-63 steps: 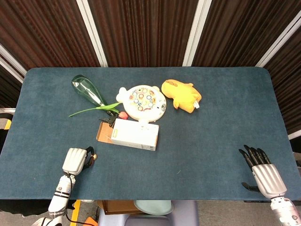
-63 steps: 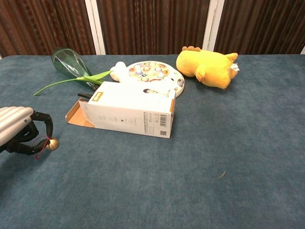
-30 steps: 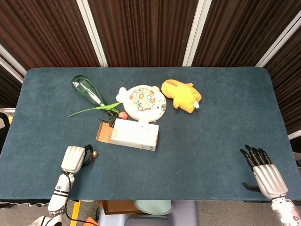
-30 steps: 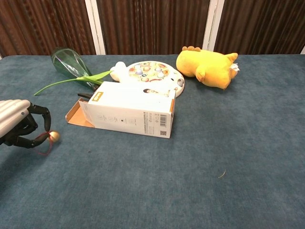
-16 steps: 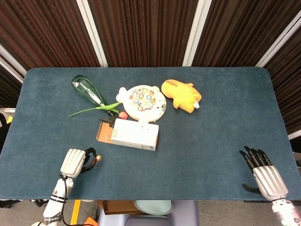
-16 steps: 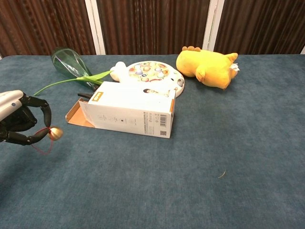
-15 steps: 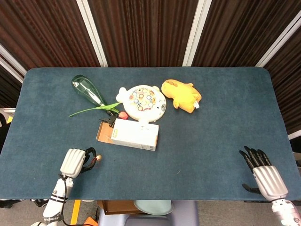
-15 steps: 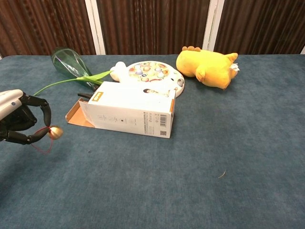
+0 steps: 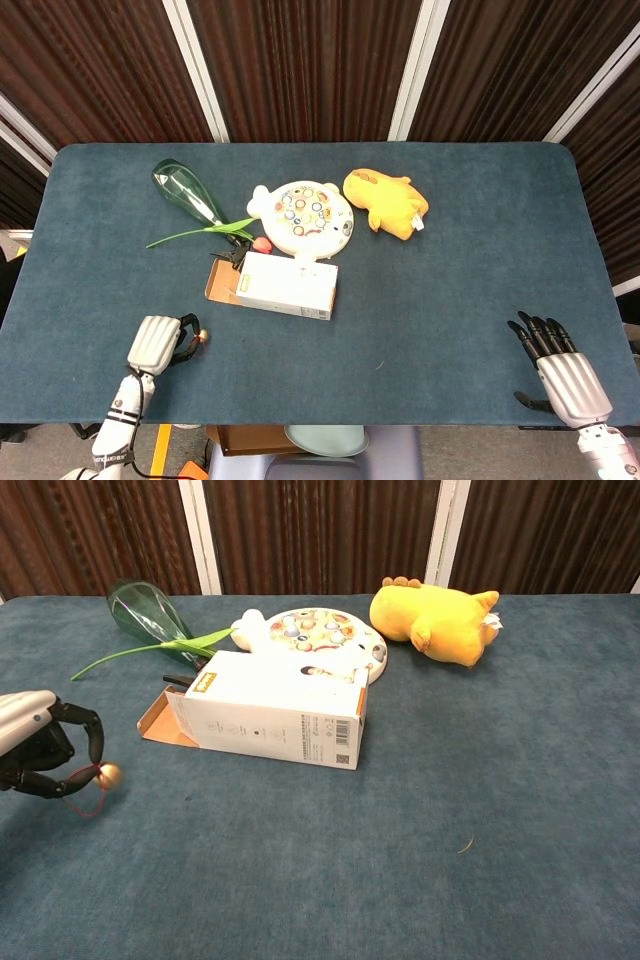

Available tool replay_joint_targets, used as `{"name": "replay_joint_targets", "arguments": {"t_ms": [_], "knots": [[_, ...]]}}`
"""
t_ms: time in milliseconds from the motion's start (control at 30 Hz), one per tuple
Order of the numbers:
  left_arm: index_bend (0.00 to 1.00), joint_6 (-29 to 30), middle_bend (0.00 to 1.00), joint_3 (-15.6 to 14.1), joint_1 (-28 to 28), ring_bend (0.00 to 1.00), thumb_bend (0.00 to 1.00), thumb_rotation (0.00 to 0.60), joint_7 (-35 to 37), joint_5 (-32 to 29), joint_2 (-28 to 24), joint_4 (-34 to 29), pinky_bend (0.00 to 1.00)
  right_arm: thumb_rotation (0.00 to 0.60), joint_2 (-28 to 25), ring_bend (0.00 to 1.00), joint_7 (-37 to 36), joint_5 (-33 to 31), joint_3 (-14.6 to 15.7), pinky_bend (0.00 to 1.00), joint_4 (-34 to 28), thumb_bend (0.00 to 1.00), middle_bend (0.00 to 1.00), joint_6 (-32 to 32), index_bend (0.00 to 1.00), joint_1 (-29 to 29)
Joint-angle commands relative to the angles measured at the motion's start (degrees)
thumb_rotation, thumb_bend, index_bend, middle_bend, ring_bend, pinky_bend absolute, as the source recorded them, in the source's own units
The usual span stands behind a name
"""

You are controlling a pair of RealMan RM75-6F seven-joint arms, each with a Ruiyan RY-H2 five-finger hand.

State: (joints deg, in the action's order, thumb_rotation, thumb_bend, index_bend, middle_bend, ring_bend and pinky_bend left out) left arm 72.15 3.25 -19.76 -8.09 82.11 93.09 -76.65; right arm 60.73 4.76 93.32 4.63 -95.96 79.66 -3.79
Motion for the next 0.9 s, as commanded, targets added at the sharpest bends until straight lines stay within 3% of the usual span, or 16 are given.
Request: {"name": "replay_joint_targets", "arguments": {"t_ms": [33, 167, 367, 500, 733, 767, 833, 900], "knots": [[0.63, -0.97, 1.00, 0.14, -0.41, 1.00, 0.41, 0.600, -0.87, -0.72, 0.76, 1.84, 1.00, 0.600, -0.04, 0.00, -0.07, 0.03, 0.01, 0.00, 0.01, 0.24, 0.00, 0.00, 0.00, 0.00], [0.59, -1.49, 1.00, 0.23, -0.56, 1.00, 0.41, 0.600, -0.88, -1.20, 1.45, 3.51, 1.00, 0.600, -0.02, 0.00, -0.06, -0.10, -0.05, 0.00, 0.05, 0.24, 0.00, -0.02, 0.00, 0.01], [0.46, -2.13, 1.00, 0.04, -0.64, 1.00, 0.41, 0.600, -1.36, -1.60, 1.42, 3.97, 1.00, 0.600, 0.15, 0.00, 0.25, -0.31, -0.10, 0.00, -0.07, 0.24, 0.00, -0.07, 0.00, 0.07], [0.28, -1.55, 1.00, -0.13, -0.47, 1.00, 0.41, 0.600, -1.34, -1.14, 0.72, 2.80, 1.00, 0.600, 0.17, 0.00, 0.52, -0.42, -0.14, 0.00, -0.18, 0.24, 0.00, -0.08, 0.00, 0.10], [0.17, 3.03, 0.99, -2.40, 1.90, 1.00, 0.41, 0.600, -3.30, 1.96, -4.32, -2.56, 1.00, 0.600, 0.11, 0.00, 0.68, 0.03, 0.05, 0.00, -0.29, 0.24, 0.00, 0.27, 0.00, 0.30], [0.16, 4.56, 0.96, -3.08, 2.79, 0.99, 0.41, 0.600, -3.00, 2.88, -5.76, -3.76, 1.00, 0.600, 0.02, 0.00, 0.59, 0.12, 0.09, 0.00, -0.31, 0.24, 0.00, 0.43, 0.00, 0.37], [0.10, 8.36, 0.76, -5.54, 5.39, 0.83, 0.41, 0.600, -0.19, 5.52, -10.12, -7.56, 0.90, 0.600, -0.24, 0.00, 0.36, 0.21, 0.14, 0.00, -0.36, 0.24, 0.00, 0.82, 0.00, 0.59], [0.04, 12.53, 0.37, -8.31, 7.99, 0.40, 0.41, 0.600, 3.28, 8.85, -14.51, -10.14, 0.57, 0.600, -0.40, 0.00, 0.49, -0.02, 0.06, 0.00, -0.44, 0.24, 0.00, 1.22, 0.00, 0.86]]}}
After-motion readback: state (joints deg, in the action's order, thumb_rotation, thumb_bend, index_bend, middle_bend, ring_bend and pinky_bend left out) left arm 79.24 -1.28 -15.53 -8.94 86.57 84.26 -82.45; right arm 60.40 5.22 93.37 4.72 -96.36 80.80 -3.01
